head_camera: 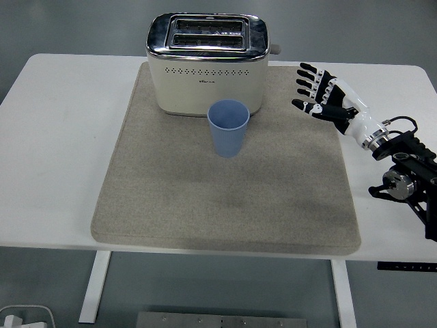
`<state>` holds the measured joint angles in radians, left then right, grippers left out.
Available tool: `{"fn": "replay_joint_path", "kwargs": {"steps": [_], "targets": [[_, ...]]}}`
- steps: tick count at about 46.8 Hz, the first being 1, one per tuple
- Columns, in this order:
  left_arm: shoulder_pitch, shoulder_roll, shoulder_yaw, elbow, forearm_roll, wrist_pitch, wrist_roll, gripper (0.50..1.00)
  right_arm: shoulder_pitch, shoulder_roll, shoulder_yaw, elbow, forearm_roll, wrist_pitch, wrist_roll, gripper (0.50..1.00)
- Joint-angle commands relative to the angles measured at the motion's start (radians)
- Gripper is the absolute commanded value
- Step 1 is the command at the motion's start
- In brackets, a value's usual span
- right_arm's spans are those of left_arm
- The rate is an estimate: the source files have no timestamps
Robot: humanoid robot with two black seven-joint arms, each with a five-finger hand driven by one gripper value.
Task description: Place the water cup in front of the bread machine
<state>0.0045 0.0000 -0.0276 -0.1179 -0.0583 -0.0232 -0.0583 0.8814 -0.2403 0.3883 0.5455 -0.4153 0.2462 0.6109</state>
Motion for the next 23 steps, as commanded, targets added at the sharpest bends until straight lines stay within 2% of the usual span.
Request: {"fn": "replay_joint_path", "kwargs": {"steps": [1, 7, 12, 23], "targets": [[0.000, 0.000, 0.000, 0.000, 0.000, 0.000, 0.000, 1.000, 0.005, -0.001, 0.003, -0.004, 0.049, -0.031, 0.000, 0.919], [0.000, 0.000, 0.000, 0.001, 0.000, 0.000, 0.000, 1.000, 0.008, 0.006, 0.032, -0.007, 0.128, -0.065, -0.104, 0.917], [0.000, 0.000, 0.000, 0.000, 0.000, -0.001, 0.000, 1.000, 0.033, 0.016, 0.078, -0.007, 0.187, -0.077, -0.158, 0.917], [0.000, 0.000, -0.002, 0.001, 0.000, -0.001, 0.000, 1.000, 0.054, 0.039, 0.112, -0.007, 0.361, -0.077, -0.164, 0.917]]}}
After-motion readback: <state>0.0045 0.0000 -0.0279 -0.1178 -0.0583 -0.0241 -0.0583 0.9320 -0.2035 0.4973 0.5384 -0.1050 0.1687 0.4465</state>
